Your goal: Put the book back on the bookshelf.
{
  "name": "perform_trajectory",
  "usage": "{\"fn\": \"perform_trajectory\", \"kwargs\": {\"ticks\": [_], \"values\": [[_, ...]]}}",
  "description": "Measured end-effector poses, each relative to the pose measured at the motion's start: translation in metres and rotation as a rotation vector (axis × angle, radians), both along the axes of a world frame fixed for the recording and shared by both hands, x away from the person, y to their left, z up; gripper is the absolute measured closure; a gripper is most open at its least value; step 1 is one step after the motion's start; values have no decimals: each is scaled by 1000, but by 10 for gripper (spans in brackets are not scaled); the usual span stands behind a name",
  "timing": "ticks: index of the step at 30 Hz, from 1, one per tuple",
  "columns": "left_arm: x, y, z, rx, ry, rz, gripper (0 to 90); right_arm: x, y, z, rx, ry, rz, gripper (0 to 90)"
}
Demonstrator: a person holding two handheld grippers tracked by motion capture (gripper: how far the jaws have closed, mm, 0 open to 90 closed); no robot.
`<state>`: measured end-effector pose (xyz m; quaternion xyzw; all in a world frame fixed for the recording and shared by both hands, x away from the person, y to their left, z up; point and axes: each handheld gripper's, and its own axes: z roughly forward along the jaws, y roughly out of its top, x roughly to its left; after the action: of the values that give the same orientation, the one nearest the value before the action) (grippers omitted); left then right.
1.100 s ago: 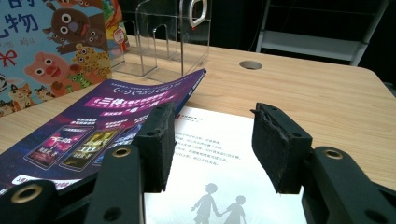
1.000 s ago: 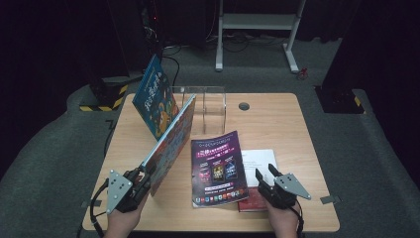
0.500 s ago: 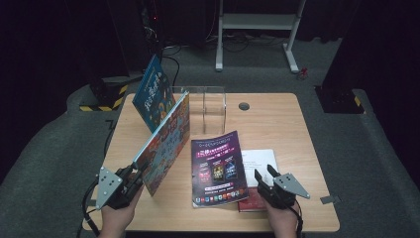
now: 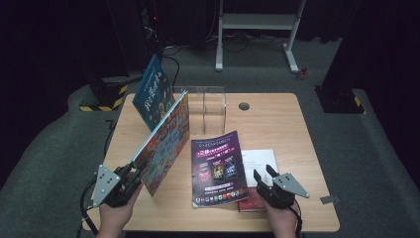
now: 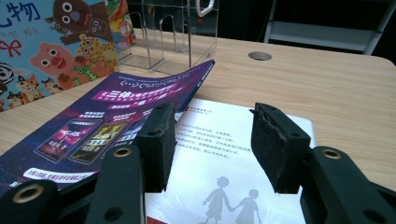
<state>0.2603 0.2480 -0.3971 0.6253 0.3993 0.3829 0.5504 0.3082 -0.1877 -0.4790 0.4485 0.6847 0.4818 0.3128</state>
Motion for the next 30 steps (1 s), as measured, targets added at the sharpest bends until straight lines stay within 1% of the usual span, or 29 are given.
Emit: {"fn": "perform_trajectory", "kwargs": {"ticks": [4, 6, 7, 11, 15, 19, 24, 30], "values": [[3, 1, 2, -1, 4, 15, 789, 0, 0, -1, 1, 4, 1, 496], [3, 1, 2, -3, 4, 14, 780, 0, 0, -1, 4, 7, 1, 496], [4, 1, 3, -2, 4, 15, 761, 0, 1, -1, 3, 8, 2, 496], [7, 1, 5, 2, 8, 7, 789, 1, 1, -1, 2, 8, 4, 495], [8, 1, 5, 9, 6, 3, 792, 0, 1, -1, 6, 10, 5, 495], [10, 2, 6, -1, 11, 12, 796, 1, 2, -2, 6, 11, 6, 496], [12, 4, 6, -8, 17, 10, 796, 1, 4, -2, 5, 15, 12, 496], [14, 2, 8, -9, 17, 1, 787, 1, 4, -3, 5, 19, 17, 495]]}}
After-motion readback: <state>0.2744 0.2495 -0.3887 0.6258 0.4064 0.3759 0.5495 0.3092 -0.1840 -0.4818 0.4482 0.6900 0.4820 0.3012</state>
